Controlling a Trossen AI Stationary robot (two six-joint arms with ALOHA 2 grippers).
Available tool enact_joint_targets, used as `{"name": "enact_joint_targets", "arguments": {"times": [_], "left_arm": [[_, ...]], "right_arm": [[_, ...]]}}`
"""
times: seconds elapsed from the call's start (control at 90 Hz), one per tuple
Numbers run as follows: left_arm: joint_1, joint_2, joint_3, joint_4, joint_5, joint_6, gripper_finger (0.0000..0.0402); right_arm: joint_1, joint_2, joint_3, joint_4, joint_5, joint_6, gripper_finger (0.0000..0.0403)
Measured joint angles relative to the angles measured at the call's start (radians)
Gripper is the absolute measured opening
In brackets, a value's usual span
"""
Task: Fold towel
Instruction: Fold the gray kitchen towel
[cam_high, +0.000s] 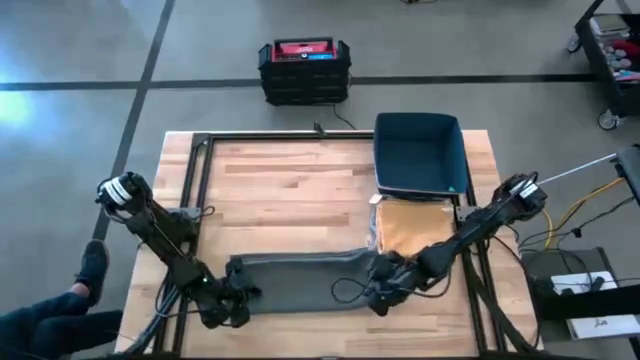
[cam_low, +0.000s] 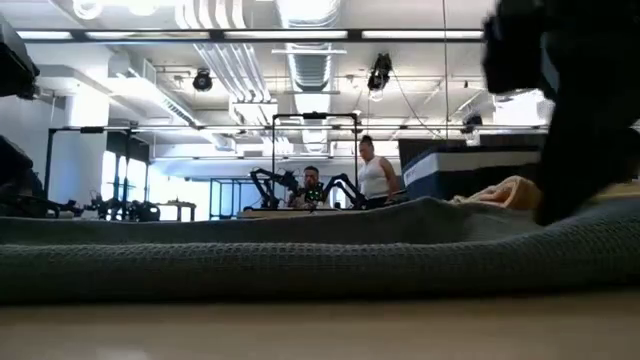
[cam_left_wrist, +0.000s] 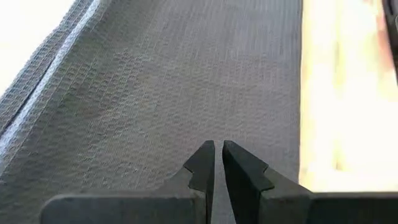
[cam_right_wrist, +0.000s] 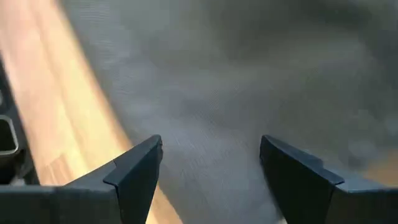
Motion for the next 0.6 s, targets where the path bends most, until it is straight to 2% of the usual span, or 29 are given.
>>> {"name": "enact_joint_targets", "arguments": {"times": [0.133,0.311,0.522,0.6], "left_arm": [[0.008,0.002,0.000,0.007,-0.002,0.008,0.0020],[0.022,0.002,0.000,0.030,-0.003,0.038,0.0020],[0.035,0.002,0.000,0.047,-0.004,0.059,0.0020],[0.038,0.002,0.000,0.049,-0.004,0.067,0.0020]], "right_arm": [[0.051,0.000,-0.033,-0.001,0.025,0.162,0.0247],[0.084,-0.002,-0.035,-0.045,0.039,0.270,0.0241],[0.086,-0.094,-0.024,-0.007,0.057,0.237,0.0247],[0.086,-0.135,-0.025,-0.049,0.058,0.204,0.0254]]}}
